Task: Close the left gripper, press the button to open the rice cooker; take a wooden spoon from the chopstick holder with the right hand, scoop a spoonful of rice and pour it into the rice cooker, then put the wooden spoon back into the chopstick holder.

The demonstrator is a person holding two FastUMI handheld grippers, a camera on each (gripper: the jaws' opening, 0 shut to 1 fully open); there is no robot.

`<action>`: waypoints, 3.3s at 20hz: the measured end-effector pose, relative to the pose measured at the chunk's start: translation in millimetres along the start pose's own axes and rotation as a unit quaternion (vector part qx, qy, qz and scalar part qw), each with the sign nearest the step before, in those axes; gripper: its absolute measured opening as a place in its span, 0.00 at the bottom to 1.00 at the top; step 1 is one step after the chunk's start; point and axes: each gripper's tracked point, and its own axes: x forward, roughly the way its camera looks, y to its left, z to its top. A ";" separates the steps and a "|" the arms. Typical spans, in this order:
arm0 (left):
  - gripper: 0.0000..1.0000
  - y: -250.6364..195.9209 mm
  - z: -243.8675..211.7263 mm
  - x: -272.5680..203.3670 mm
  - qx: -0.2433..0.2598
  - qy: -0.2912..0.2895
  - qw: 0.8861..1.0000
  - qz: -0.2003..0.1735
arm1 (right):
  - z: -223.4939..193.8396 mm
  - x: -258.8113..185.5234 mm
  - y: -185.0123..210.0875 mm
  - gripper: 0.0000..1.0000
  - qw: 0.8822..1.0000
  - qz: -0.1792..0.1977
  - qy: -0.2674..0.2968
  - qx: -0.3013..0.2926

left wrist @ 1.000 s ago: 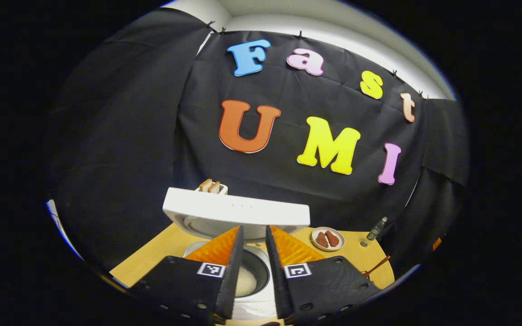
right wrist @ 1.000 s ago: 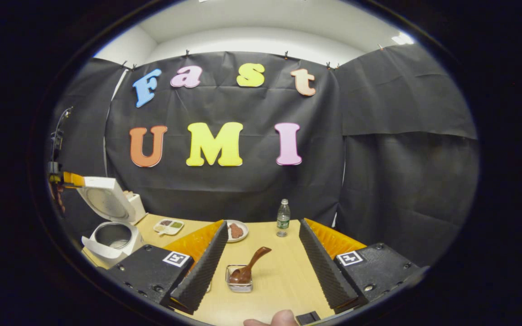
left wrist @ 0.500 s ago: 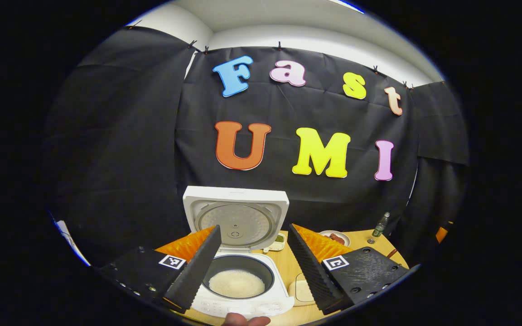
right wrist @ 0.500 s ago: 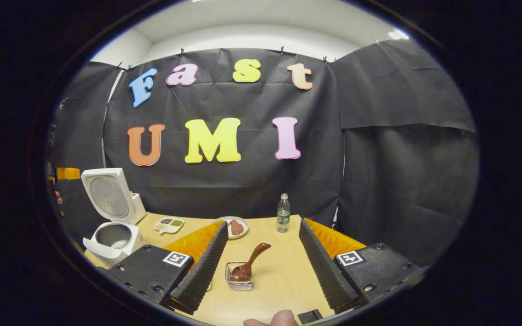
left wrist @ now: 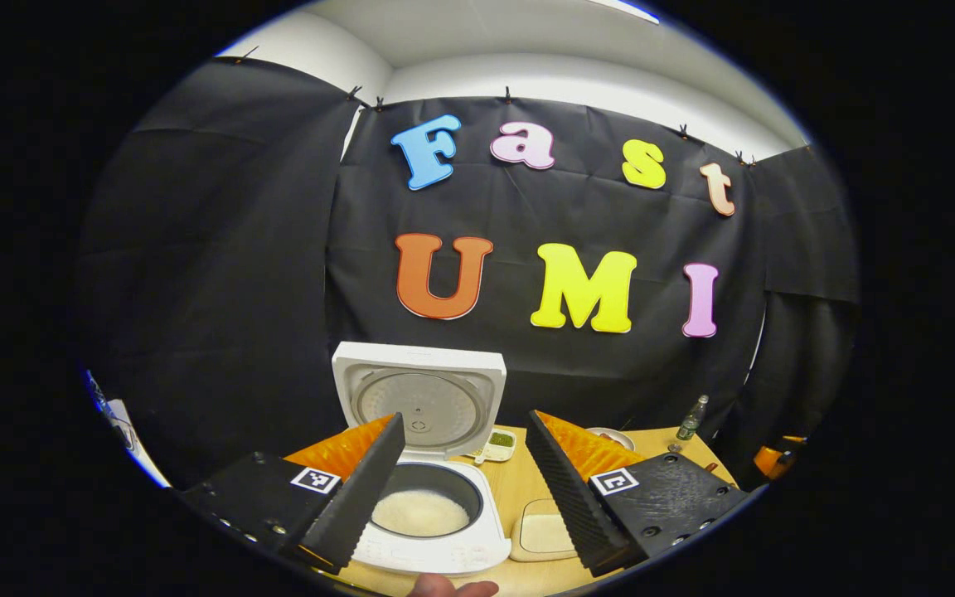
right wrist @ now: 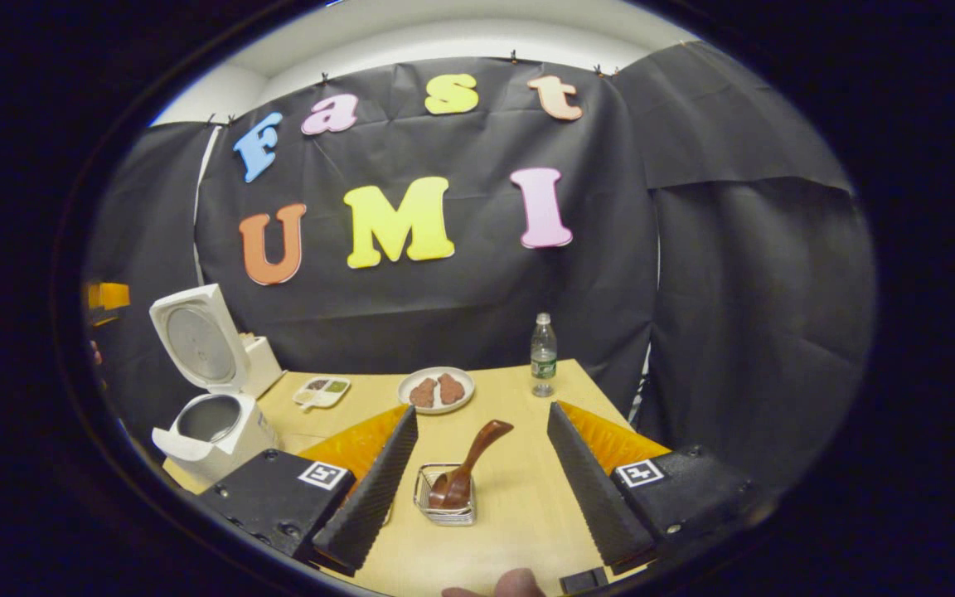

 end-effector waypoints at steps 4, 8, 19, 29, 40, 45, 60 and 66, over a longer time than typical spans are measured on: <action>0.94 0.5 4.5 1.0 -0.005 -0.003 1.000 0.028 | -46.7 44.2 2.4 1.00 0.998 0.027 0.055 0.013; 0.94 0.0 -9.1 1.3 -0.008 0.018 0.998 0.063 | -85.9 88.9 6.7 0.92 0.992 0.065 0.108 0.032; 0.94 -9.3 -31.2 -12.4 0.010 0.056 0.992 0.113 | -116.4 157.1 14.1 0.52 0.978 0.098 0.162 0.088; 0.94 8.7 -37.1 -14.2 -0.004 0.051 0.994 0.101 | -104.4 132.4 27.6 0.23 0.976 0.089 0.173 0.101; 0.94 64.5 -43.8 -20.3 0.011 0.032 0.999 0.034 | -11.6 80.9 67.2 0.13 0.996 0.020 0.084 0.033; 0.94 104.3 -49.0 -25.6 0.005 0.027 0.999 0.023 | 9.2 60.1 135.7 0.13 0.998 0.038 0.053 -0.010; 0.94 191.4 -72.0 -62.1 -0.004 0.074 0.995 0.067 | -101.2 131.6 233.6 0.13 0.985 0.008 0.043 -0.165; 0.94 198.3 -71.4 -62.7 -0.003 0.080 0.994 0.071 | -124.6 136.1 262.5 0.13 0.991 0.045 0.069 -0.104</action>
